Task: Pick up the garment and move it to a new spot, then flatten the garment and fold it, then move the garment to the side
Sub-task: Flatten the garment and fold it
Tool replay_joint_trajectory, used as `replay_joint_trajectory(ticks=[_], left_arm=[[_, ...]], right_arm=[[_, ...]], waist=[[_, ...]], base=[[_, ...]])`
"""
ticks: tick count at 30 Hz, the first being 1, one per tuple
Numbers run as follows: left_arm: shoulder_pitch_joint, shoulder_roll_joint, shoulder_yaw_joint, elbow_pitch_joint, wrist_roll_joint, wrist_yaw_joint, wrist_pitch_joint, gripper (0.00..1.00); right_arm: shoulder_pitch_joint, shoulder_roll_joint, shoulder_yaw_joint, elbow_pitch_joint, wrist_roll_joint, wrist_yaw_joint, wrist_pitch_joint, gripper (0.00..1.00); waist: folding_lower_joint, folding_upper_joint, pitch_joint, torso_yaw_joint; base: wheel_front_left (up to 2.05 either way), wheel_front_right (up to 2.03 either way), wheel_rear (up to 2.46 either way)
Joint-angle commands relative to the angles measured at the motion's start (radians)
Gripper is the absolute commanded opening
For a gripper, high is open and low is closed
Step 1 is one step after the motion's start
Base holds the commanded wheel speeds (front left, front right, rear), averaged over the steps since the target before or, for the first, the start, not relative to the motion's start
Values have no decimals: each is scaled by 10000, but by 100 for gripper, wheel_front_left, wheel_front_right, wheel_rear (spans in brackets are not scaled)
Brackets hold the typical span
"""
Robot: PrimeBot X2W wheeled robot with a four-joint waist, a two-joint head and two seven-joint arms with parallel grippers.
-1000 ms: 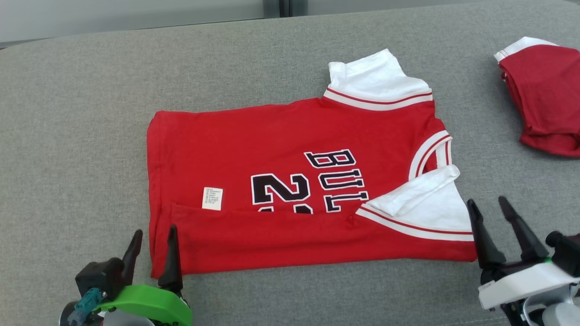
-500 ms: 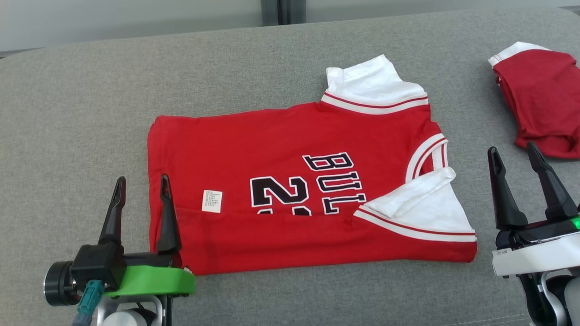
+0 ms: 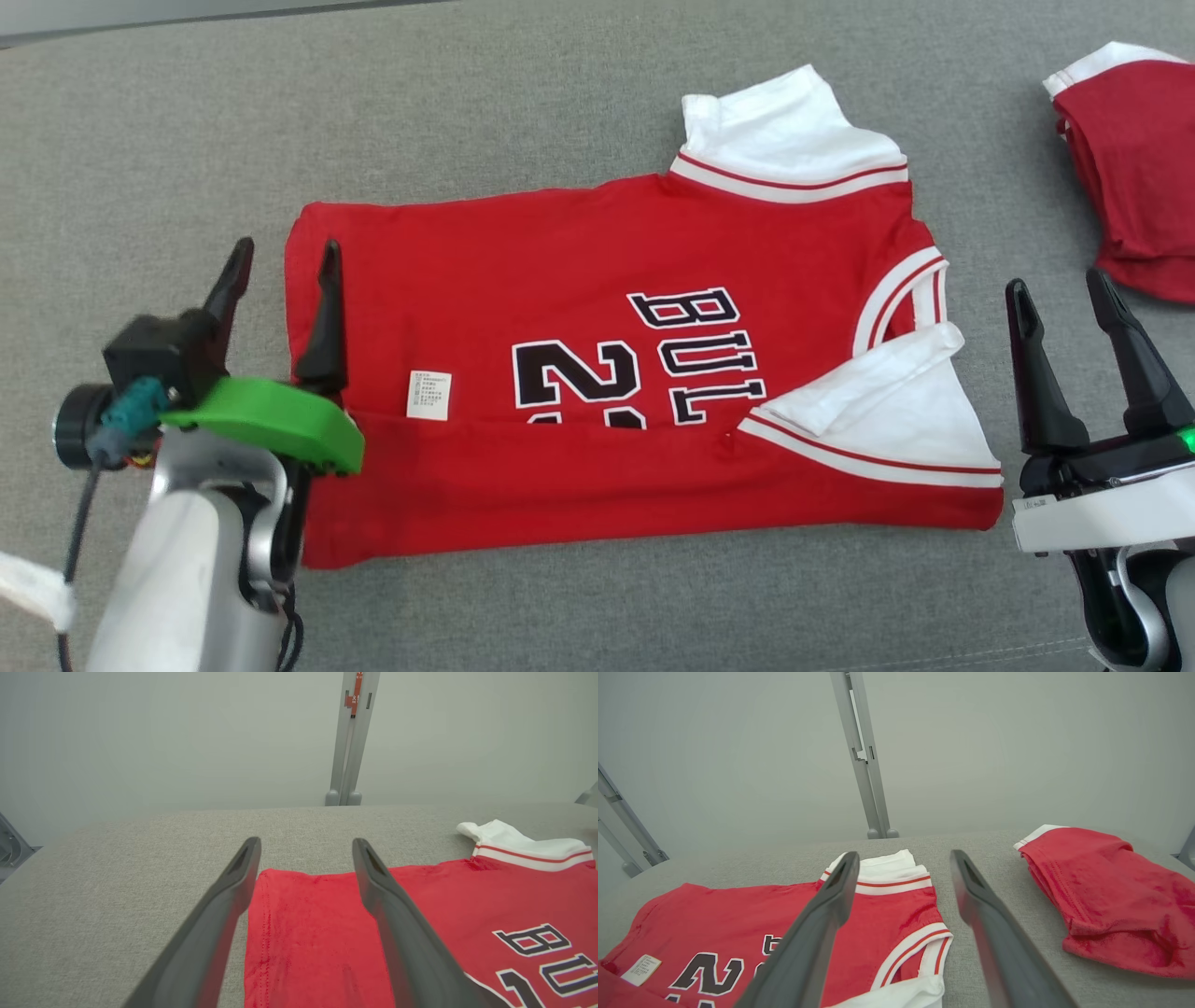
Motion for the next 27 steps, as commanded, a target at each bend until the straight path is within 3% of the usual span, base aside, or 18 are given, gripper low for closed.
replay_joint_trajectory(ticks=[1,7,14,15,17,18,27], left_arm=[[-589,197,124,379,-262,-181,420,100],[-2455,828,409,2495,-1094,-798,2138,100],[-3655,1291,428,4475,-1529,-1093,3215,100],[-3786,1346,426,4710,-1583,-1119,3331,78],[-3948,1386,407,5073,-1681,-1178,3457,13],[-3987,1414,397,5192,-1690,-1192,3481,0],[-4360,1431,61,5416,-1702,-1319,3349,0]], right_arm=[[-220,-56,69,-3,79,-9,-67,100],[-655,-111,343,355,239,-9,-282,100],[-976,-225,542,888,454,-9,-561,100],[-1011,-255,561,971,485,-9,-583,100],[-1113,-349,575,1165,552,-9,-648,100],[-1196,-406,574,1251,594,-9,-662,100],[-2948,-1447,745,2759,1268,-8,-758,100]], waist=[[0,0,524,-128],[0,0,1126,-513],[0,0,1508,-793],[0,0,1546,-815],[0,0,1593,-839],[0,0,1611,-847],[0,0,1842,-608]], base=[[0,0,0],[0,0,0],[0,0,0],[0,0,0],[0,0,0],[0,0,0],[0,0,0]])
